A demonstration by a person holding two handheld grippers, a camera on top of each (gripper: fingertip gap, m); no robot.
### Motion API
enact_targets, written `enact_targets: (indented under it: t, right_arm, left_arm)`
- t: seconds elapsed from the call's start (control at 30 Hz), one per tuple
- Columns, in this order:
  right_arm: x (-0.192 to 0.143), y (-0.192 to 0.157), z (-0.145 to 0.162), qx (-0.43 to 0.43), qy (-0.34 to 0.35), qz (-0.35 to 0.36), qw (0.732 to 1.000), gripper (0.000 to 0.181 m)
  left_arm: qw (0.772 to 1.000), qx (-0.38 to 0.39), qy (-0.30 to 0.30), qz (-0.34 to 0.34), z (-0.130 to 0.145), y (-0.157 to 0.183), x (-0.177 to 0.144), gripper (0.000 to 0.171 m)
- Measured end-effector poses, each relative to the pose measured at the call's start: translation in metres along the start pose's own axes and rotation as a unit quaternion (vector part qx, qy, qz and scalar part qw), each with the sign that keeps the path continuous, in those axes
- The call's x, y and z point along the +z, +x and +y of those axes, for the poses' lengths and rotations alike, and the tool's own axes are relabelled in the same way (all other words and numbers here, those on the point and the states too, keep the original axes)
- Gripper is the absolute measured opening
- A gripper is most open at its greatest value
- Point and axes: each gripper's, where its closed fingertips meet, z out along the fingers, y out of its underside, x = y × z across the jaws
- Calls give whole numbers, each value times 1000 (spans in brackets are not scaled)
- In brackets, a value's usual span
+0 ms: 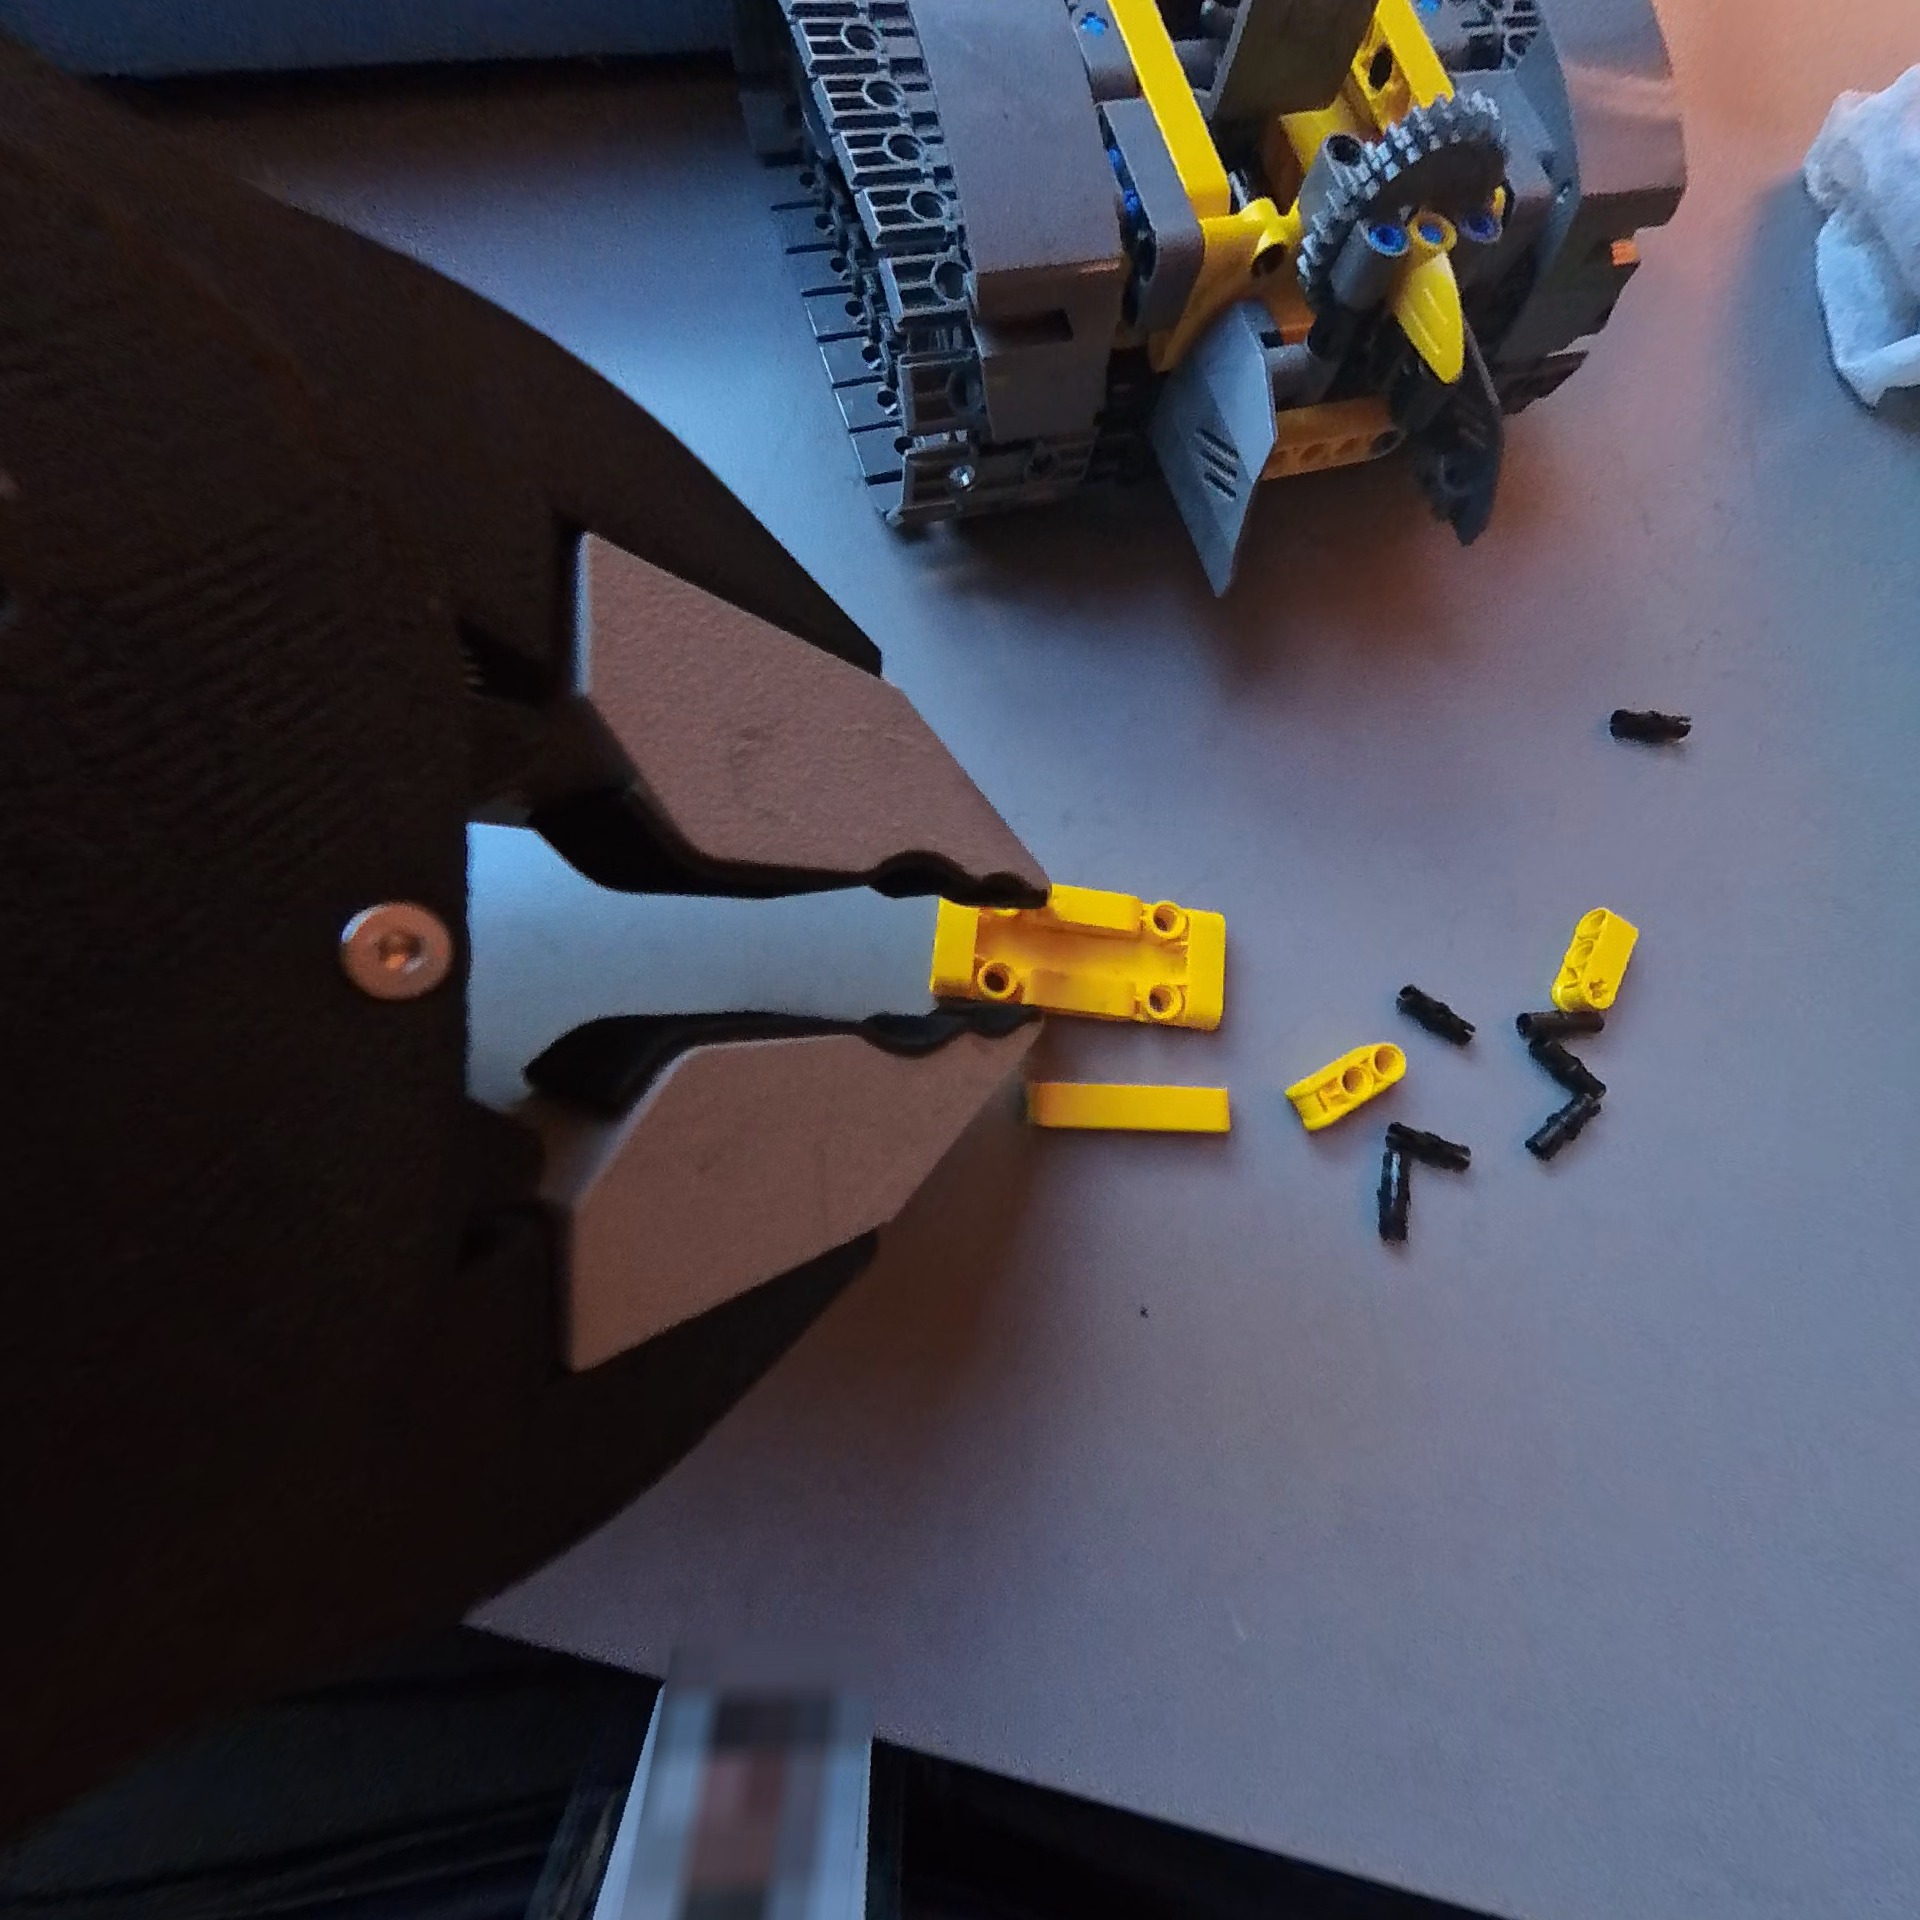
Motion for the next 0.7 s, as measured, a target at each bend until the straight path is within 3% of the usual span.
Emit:
enact_targets:
  t: [0.17, 0.33, 0.53, 0.7]
  right_arm:
    - [-13, -89, 0, -24, 40, -127, 991, 24]
    - [-13, -188, 37, -92, -8, -260, 961, 24]
    - [3, -242, 96, -162, -80, -307, 935, 25]
    - [14, -245, 123, -211, -121, -292, 925, 25]
  left_arm:
    - [1000, -12, 5, -1, 0, -3, 1, 15]
    - [1000, -5, 1, -14, -2, -3, 0, 17]
    - [1000, -6, 15, -25, -9, -3, -4, 19]
    - [999, -32, 23, -26, -7, -6, 0, 29]
